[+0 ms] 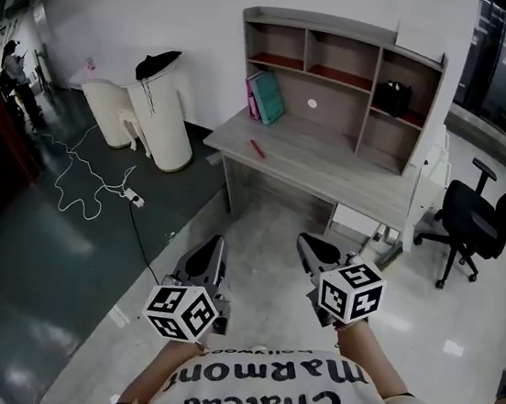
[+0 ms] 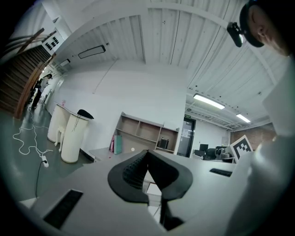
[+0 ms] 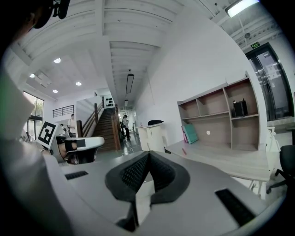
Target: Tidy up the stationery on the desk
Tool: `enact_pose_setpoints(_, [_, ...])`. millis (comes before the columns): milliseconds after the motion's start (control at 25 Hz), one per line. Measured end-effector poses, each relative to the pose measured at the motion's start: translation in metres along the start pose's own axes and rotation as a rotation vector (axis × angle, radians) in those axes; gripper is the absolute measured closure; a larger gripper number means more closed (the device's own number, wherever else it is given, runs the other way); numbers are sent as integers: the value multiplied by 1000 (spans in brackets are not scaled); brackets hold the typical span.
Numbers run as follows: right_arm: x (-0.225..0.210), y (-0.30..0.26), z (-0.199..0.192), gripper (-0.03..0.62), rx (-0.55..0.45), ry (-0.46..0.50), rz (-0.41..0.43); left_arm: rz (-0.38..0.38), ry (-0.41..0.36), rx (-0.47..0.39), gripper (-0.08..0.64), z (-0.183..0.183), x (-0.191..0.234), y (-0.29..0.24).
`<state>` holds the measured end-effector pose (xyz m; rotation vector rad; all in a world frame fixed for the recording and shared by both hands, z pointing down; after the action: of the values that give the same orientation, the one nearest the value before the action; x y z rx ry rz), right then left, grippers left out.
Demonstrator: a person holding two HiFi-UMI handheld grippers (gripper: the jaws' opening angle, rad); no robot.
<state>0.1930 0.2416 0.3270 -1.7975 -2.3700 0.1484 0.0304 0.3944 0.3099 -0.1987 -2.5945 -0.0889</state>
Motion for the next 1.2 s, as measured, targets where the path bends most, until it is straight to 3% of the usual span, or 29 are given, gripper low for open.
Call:
enact_pose_setpoints(240, [-18,-44,9,578,-16,-14,-32,18,3,-7,545,21,42,-22])
enact_pose_setpoints(520, [-13,-79,-4,578,37,-9,-1,-1,41,4,545,19,71,-38])
enact_pose_setpoints(720, [-12,-93,-13,578,90,16,26,17,63,36,545,12,83,-43])
enact_pose_setpoints(1000, [-36,-106,4,578,67,14,-25,43,97,16,545,29,107,-42])
enact_pose_setpoints(1200, [-36,-108,-6,578,94,-7,-33,45,111,23,545,25,118,-42])
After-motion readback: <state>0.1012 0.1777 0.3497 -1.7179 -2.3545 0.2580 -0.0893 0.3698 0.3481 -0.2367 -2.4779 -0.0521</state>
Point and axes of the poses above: the fingertips, and each gripper's own axes: y backward along the fingers, x to its left, z out of its top, the point moved 6 cm from there along y, backward along the fingers, and after that the axes turned 14 degrees about y, right-handed, at the moved point
